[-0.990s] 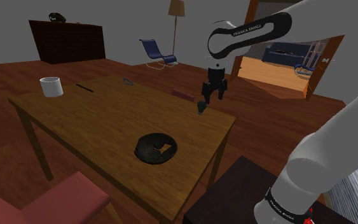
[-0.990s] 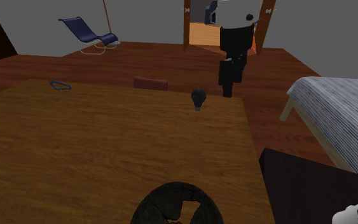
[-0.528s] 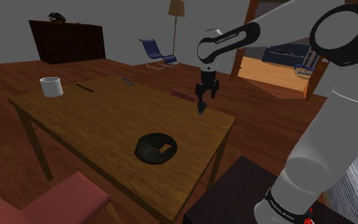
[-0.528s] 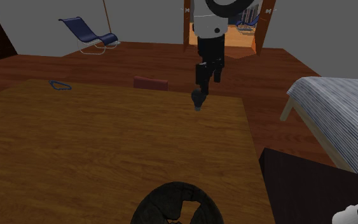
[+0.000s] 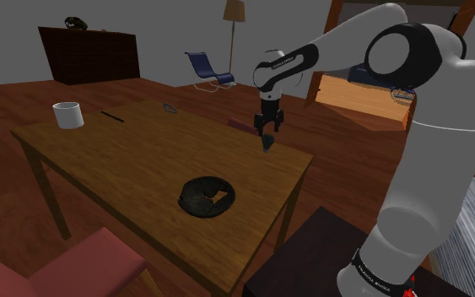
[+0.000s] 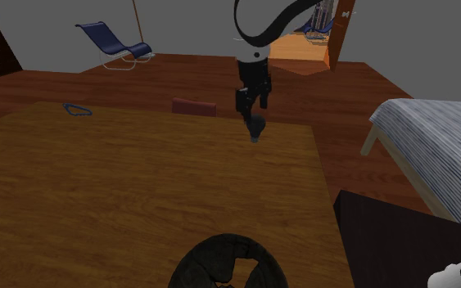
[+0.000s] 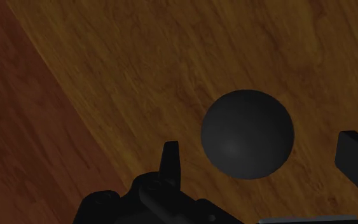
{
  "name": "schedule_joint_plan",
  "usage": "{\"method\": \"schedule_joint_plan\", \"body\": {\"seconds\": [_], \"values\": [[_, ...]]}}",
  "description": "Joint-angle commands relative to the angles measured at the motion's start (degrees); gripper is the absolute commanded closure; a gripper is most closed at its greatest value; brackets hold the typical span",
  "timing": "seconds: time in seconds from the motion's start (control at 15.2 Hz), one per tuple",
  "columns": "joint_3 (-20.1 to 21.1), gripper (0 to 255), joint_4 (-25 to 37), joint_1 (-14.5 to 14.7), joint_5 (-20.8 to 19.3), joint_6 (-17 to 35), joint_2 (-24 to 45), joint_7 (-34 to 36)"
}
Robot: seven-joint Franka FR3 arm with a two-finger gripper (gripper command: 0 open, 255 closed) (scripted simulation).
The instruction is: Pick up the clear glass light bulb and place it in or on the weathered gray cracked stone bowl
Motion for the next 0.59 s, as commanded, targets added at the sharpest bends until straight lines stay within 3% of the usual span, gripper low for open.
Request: {"method": "schedule_joint_plan", "body": {"seconds": [0.0, 0.53], "values": [[0.0, 0, -0.9, -0.1, 0.0, 1.4, 0.5, 0.0], [-0.1, 0, -2.6, -0.2, 0.1, 4.0, 1.3, 0.0]]}}
